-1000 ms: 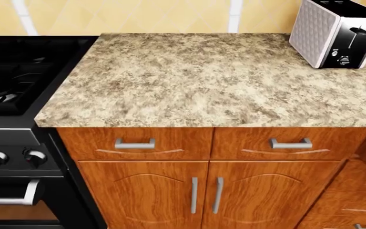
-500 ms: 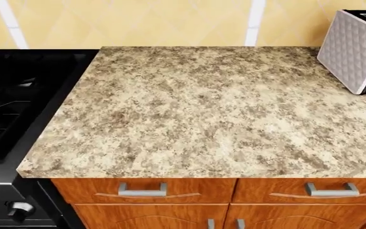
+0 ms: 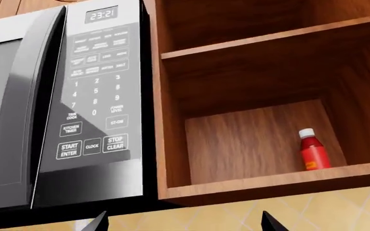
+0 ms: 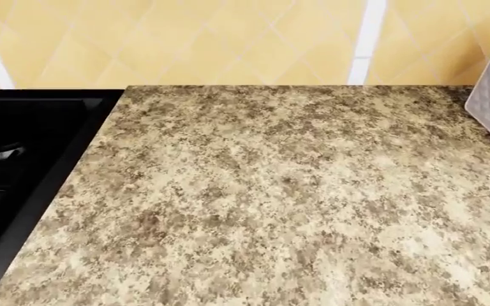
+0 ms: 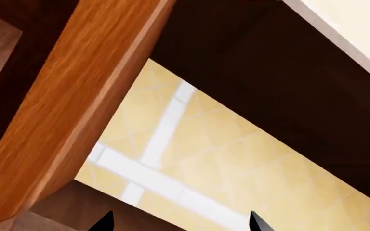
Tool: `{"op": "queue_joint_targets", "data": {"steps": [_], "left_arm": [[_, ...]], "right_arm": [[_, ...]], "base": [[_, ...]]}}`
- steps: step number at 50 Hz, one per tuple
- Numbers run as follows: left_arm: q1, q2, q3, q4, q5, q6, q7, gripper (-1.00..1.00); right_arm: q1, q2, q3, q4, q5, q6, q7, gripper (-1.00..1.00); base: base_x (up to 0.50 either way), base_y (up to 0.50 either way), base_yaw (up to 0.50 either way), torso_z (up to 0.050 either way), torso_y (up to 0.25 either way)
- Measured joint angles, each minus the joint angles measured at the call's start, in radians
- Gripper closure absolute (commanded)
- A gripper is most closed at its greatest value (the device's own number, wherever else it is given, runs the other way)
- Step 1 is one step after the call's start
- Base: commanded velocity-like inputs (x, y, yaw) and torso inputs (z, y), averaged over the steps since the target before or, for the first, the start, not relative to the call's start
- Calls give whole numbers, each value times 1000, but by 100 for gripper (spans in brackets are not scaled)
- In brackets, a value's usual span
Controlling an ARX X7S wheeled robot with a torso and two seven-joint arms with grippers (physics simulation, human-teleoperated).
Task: Pick and place the shaker into the drawer. Then close the cabinet.
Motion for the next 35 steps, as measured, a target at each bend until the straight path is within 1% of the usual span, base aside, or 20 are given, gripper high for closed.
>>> {"op": "queue_joint_targets", "data": {"steps": [5, 15, 22, 29, 35], "left_arm": [[7, 4, -3, 3, 2, -1, 2, -100], [19, 13, -5, 9, 5, -2, 4, -100], [24, 18, -7, 15, 2, -2, 2, -100], [35, 24, -16, 26, -10, -4, -8, -100], [48, 36, -22, 46, -32, -3, -24, -100]], "right_arm": [[-7, 2, 4, -8, 2, -5, 2, -100], [-26, 4, 32, -26, 29, 3, 22, -100], [-19, 1, 62, -35, 52, 44, 64, -100], [69, -31, 89, -75, 59, 113, 124, -100], [163, -82, 78, -98, 57, 187, 137, -100]], "base": [[428, -5, 0, 0, 0], [0, 0, 0, 0, 1], [0, 0, 0, 0, 0], [0, 0, 0, 0, 1], [0, 0, 0, 0, 2]]}}
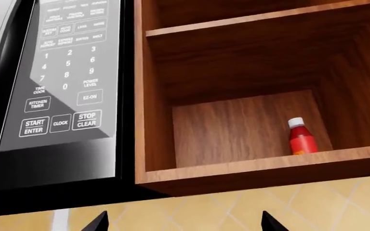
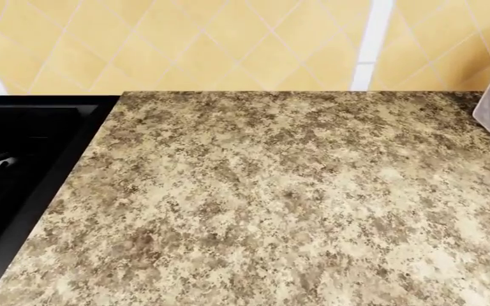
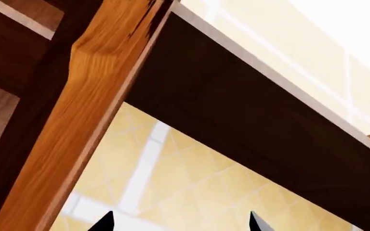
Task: Pick and place the shaker into the drawer. Then close the cabinet.
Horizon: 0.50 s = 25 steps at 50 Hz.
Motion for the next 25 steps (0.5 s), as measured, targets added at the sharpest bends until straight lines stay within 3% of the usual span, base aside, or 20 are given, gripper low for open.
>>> {"op": "queue_joint_targets", "data": {"steps": [8, 25], "left_arm": [[37, 25, -20, 29, -26, 2, -14, -100], [205, 107, -143, 110, -77, 1, -31, -100]], "right_arm": [[49, -84, -45, 6, -62, 60, -42, -100], [69, -260, -109, 206, -183, -202, -258, -100]], "base": [[0, 0, 0, 0, 5], [0, 0, 1, 1, 3]]}}
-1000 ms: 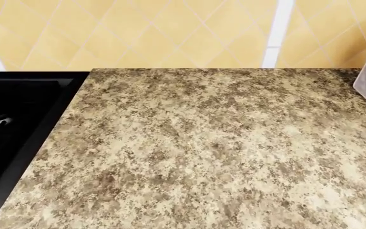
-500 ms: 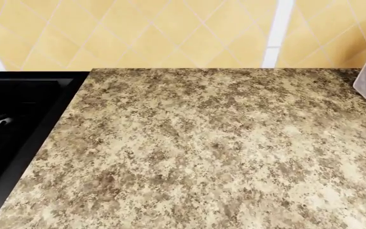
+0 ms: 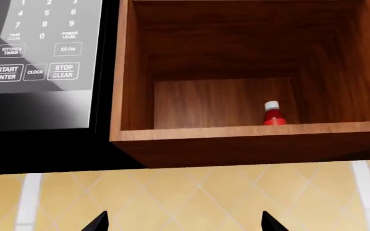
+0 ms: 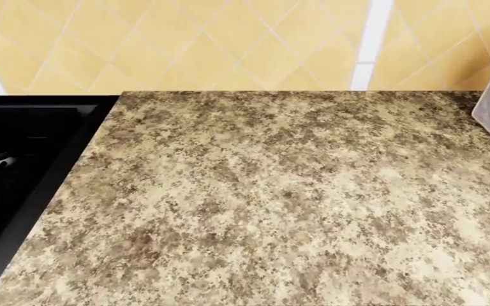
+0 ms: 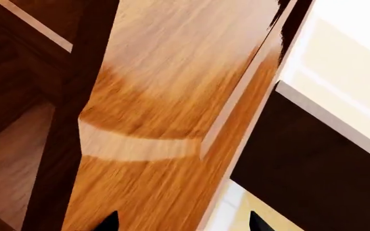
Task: Pick and place the shaker into the drawer. Then close the cabinet.
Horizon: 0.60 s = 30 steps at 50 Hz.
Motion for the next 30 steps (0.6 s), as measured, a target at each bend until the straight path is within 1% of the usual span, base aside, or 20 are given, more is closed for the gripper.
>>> {"op": "queue_joint_targets", "data": {"steps": [8, 18, 24, 30], "left_arm": [[81, 35, -68, 37, -27, -3, -1, -100], [131, 58, -108, 63, -50, -2, -3, -100], [141, 60, -116, 71, -64, 2, -9, -100], [145, 58, -121, 78, -79, 5, -16, -100]], "right_arm": [[11, -72, -43, 106, -40, -59, -47, -100], [19, -150, -94, 261, -86, -160, -103, -100], [30, -217, -125, 424, -115, -259, -152, -100], [52, -305, -157, 661, -143, -392, -212, -100]], "base": [[0, 3, 6, 3, 0], [3, 4, 7, 1, 0], [4, 4, 7, 3, 0], [4, 5, 7, 2, 0]]}}
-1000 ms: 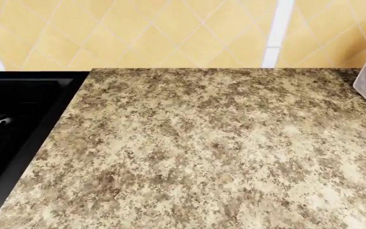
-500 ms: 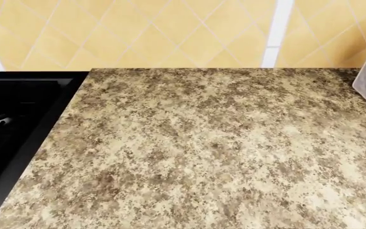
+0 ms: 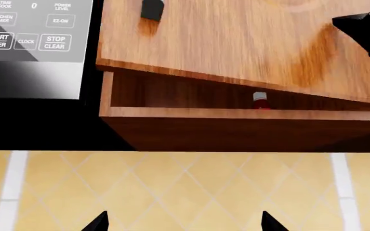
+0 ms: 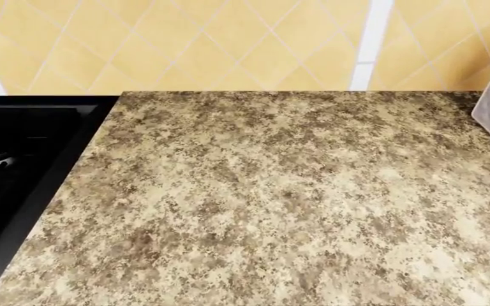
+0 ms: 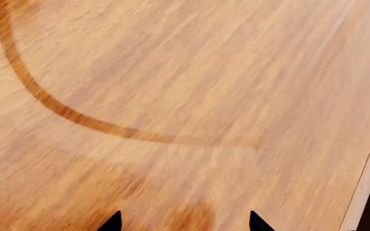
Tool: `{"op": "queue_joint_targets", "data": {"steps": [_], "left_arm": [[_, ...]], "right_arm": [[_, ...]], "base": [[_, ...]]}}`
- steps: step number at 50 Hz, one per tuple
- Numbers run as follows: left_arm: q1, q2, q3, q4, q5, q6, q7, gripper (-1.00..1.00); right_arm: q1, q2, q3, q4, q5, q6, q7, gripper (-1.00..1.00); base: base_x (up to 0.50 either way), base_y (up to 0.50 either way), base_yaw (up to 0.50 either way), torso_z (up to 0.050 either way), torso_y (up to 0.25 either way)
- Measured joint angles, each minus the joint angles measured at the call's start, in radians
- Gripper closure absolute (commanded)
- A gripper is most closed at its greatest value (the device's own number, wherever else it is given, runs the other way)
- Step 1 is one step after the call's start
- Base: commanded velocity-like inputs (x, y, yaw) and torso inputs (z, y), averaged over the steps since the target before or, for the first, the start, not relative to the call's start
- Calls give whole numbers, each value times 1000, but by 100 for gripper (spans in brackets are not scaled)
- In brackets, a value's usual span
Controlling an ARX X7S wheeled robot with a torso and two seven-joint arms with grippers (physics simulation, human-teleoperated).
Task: Pick and place the shaker into the drawer. Then close the cabinet.
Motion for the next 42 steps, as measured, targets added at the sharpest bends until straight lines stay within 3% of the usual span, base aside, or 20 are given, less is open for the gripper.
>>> {"op": "queue_joint_targets", "data": {"steps": [11, 21, 29, 42], "left_arm": [[2, -6, -6, 7, -19, 4, -9, -100], [1, -22, -14, 14, -48, 7, -23, -100], [17, -43, -54, 22, -89, 3, -38, -100], [63, -76, -206, 32, -203, -43, -67, -100]], "right_arm": [[39, -97, -63, 240, 20, -146, -51, -100], [58, -147, -233, 396, 132, -285, -4, -100], [58, -135, -332, 370, 227, -316, 53, -100], [58, -146, -294, 326, 151, -237, 81, -100]], "base": [[1, 1, 1, 0, 0], [5, 2, 2, 1, 0], [24, 8, 11, 1, 0], [20, 9, 13, 3, 0]]}}
